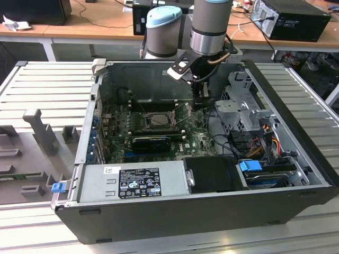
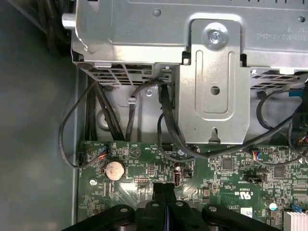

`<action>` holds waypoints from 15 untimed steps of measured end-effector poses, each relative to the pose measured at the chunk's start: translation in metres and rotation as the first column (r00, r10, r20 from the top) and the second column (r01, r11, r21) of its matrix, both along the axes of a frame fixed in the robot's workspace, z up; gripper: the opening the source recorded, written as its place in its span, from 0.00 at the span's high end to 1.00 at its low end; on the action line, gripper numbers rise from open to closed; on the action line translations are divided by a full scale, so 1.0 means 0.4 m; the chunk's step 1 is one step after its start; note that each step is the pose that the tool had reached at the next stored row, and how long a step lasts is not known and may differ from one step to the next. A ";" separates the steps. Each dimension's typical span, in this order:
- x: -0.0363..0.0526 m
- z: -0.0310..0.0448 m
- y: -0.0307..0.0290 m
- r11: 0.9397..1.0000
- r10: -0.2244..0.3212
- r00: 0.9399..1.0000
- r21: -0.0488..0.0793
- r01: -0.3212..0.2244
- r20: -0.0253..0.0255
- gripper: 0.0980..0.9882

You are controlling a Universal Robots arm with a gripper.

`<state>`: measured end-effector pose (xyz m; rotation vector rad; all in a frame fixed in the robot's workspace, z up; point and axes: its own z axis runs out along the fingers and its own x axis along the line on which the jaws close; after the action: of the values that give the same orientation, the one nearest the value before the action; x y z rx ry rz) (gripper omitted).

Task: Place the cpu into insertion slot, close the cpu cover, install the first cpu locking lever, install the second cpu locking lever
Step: 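Close the cpu cover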

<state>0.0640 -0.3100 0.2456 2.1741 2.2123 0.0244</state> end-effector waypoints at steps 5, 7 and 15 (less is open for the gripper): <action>-0.038 -0.001 0.000 1.000 0.000 1.000 0.000 0.000 -0.001 0.99; -0.049 -0.001 0.000 1.000 0.000 1.000 0.000 0.000 -0.001 0.99; -0.105 -0.001 0.000 1.000 0.000 1.000 0.000 0.000 -0.001 0.99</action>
<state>0.0219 -0.3100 0.2452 2.1745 2.2129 0.0236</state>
